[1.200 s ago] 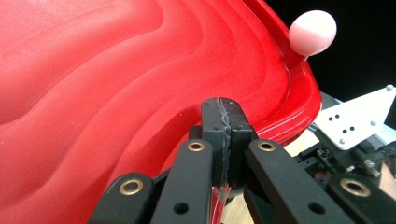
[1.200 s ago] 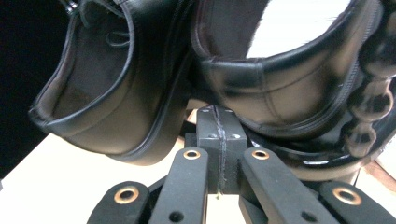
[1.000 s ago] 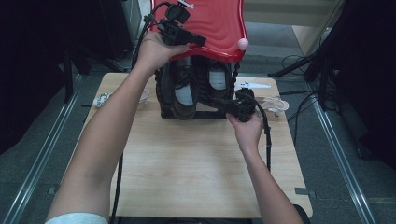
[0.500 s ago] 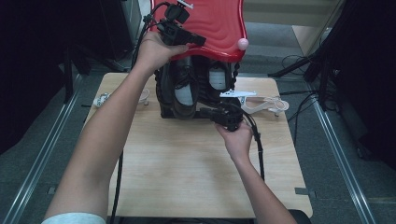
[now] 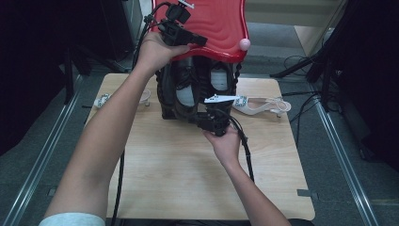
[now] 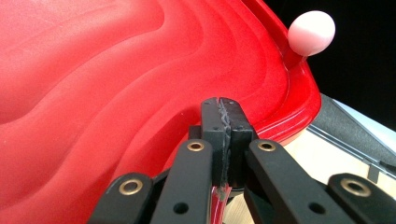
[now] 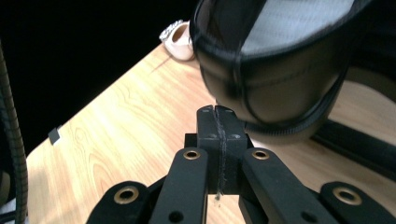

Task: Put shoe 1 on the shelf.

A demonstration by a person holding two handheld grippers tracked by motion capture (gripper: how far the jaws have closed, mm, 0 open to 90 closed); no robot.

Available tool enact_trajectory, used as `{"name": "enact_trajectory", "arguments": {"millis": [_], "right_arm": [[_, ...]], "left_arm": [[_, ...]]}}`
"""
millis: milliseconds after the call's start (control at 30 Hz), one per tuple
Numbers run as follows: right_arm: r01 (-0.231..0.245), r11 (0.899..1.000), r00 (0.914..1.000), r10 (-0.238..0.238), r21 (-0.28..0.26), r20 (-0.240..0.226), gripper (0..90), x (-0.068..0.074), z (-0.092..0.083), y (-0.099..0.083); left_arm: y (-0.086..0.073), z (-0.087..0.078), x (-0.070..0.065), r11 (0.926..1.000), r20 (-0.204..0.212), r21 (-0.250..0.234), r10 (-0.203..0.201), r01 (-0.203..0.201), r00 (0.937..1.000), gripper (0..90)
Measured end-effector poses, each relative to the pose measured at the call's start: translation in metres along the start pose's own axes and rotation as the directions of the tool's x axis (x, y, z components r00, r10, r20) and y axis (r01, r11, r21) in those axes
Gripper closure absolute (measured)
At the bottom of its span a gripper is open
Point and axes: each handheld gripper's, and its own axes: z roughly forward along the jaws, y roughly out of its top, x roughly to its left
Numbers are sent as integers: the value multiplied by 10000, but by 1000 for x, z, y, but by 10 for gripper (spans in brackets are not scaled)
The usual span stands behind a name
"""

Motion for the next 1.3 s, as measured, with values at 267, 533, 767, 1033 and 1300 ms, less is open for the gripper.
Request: {"name": "enact_trajectory", "arguments": {"millis": [267, 533, 767, 1033, 1300], "right_arm": [[16, 9999, 9996, -12, 163, -273, 900, -2, 2, 9], [180, 9997, 9998, -181, 136, 121, 900, -3, 1, 22], [9, 10000, 9997, -9, -25, 240, 900, -8, 9, 33], [-420, 9988, 9990, 423, -238, 145, 900, -11, 26, 48], [-532, 9985, 9985, 534, -155, 110, 900, -10, 48, 64]], "left_arm": [[0, 0, 1, 9999, 52, 1, -118, 118, 9999, 900], [0, 0, 2, 9999, 92, -6, -168, 168, 9998, 900], [0, 0, 3, 9997, 131, -23, -223, 223, 9997, 900], [0, 0, 2, 9998, 108, -28, -192, 192, 9998, 899], [-1, 0, 2, 9999, 66, -50, -154, 154, 9999, 898]]}}
